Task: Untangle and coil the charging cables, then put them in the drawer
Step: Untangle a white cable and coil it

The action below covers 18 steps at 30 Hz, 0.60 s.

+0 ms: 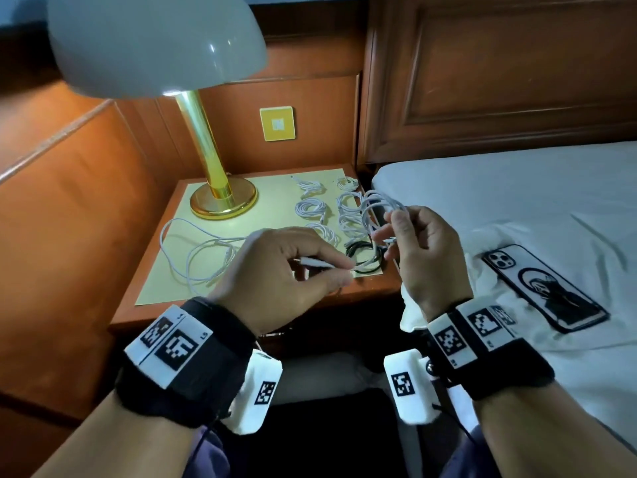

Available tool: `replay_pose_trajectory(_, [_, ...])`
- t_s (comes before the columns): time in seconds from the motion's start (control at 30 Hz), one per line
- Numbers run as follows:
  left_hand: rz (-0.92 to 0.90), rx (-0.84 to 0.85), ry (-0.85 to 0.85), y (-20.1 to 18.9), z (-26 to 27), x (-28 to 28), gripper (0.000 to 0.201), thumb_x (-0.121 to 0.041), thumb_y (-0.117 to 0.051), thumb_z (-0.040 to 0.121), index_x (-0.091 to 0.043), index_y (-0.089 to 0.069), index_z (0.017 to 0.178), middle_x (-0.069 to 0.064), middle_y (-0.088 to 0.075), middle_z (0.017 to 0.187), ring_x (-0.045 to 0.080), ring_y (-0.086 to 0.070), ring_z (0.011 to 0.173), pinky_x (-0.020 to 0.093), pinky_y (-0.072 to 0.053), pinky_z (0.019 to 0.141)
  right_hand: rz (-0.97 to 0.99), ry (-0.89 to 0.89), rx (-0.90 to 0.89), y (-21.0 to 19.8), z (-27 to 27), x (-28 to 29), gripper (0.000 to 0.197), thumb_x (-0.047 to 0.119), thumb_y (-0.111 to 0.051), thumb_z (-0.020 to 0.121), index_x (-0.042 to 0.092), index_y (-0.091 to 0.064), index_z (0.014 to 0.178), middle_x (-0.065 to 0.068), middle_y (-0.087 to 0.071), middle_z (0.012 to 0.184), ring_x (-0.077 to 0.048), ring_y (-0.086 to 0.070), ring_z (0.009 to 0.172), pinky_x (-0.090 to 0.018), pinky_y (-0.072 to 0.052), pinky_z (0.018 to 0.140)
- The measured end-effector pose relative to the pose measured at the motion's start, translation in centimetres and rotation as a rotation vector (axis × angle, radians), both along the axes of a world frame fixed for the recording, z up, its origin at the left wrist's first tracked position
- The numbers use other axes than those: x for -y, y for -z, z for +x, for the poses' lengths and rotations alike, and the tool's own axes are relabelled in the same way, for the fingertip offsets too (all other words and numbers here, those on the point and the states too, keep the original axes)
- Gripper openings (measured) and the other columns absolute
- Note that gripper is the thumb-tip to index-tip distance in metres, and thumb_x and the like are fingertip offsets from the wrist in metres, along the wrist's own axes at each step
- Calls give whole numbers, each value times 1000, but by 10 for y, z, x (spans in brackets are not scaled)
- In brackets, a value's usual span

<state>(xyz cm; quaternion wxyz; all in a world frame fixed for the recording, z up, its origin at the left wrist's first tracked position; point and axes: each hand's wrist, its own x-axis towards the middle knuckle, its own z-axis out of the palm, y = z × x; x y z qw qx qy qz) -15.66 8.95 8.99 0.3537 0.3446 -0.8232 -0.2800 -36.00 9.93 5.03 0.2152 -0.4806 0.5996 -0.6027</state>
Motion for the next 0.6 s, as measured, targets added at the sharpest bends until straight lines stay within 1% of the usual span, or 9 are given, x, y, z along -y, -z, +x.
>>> replay_pose_trajectory(0.1, [189, -83, 169, -4, -3, -9, 13, -19, -80, 82, -18, -80, 96, 1, -75, 81, 19, -72, 74, 33, -59, 76, 54, -148, -36, 2, 6, -2, 19, 26, -53, 104, 17, -66, 94, 5, -74, 76, -15, -57, 55, -32, -49, 55])
replay_pose_trajectory(0.13, [237, -154, 184, -6, -2, -9, 12, -17, -77, 83, -16, -79, 95, 4, -75, 78, 21, -71, 71, 34, -60, 74, 80, -205, -55, 3, 7, -3, 19, 24, -53, 103, 16, -67, 94, 4, -73, 74, -11, -57, 55, -31, -46, 53])
replay_pose_trajectory(0.17, [274, -232, 179, -7, -2, -7, 12, -16, -74, 83, -14, -78, 94, 6, -74, 75, 23, -71, 68, 34, -60, 72, 110, -262, -79, 5, 8, -4, 19, 24, -54, 103, 14, -67, 93, 2, -72, 73, -4, -56, 54, -24, -42, 53])
replay_pose_trajectory(0.23, [344, -371, 124, -8, 0, 0, 12, -13, -72, 81, -9, -76, 92, 9, -73, 74, 24, -71, 67, 32, -59, 68, 170, -372, -99, 7, 11, -4, 21, 24, -53, 104, 13, -67, 92, -3, -72, 71, 0, -55, 51, -12, -38, 57])
replay_pose_trajectory(0.3, [414, -441, 27, -8, 2, 7, 10, -7, -72, 82, -4, -72, 91, 13, -74, 75, 24, -72, 67, 28, -59, 65, 209, -445, -33, 7, 14, -3, 24, 24, -51, 105, 11, -65, 90, -2, -67, 64, -3, -53, 53, -15, -39, 60])
replay_pose_trajectory(0.37, [423, -417, -101, -4, 4, 14, 8, 3, -73, 83, 2, -66, 87, 17, -74, 76, 21, -74, 67, 27, -59, 62, 242, -461, 69, 6, 17, -3, 28, 23, -47, 106, 11, -63, 87, 2, -57, 58, -9, -48, 55, -19, -37, 60])
replay_pose_trajectory(0.43, [343, -298, -231, 4, 6, 22, 14, 0, -77, 82, 2, -63, 84, 13, -75, 74, 12, -71, 65, 23, -56, 63, 259, -461, 214, 3, 19, -3, 29, 21, -45, 106, 11, -61, 84, 3, -50, 59, -8, -44, 55, -16, -36, 56])
replay_pose_trajectory(0.5, [231, -154, -306, 10, 7, 26, 13, -11, -81, 81, -8, -69, 85, 1, -73, 72, 3, -64, 63, 12, -48, 62, 265, -480, 353, 0, 20, -5, 28, 19, -43, 107, 12, -59, 85, 10, -52, 59, -2, -44, 52, -10, -36, 49])
replay_pose_trajectory(0.6, [124, -14, -311, 14, 7, 27, 10, -20, -77, 87, -23, -77, 97, -12, -74, 83, -1, -64, 77, 2, -39, 68, 268, -516, 387, -3, 23, -8, 23, 25, -45, 106, 15, -56, 88, 16, -51, 55, 1, -46, 47, -10, -36, 45])
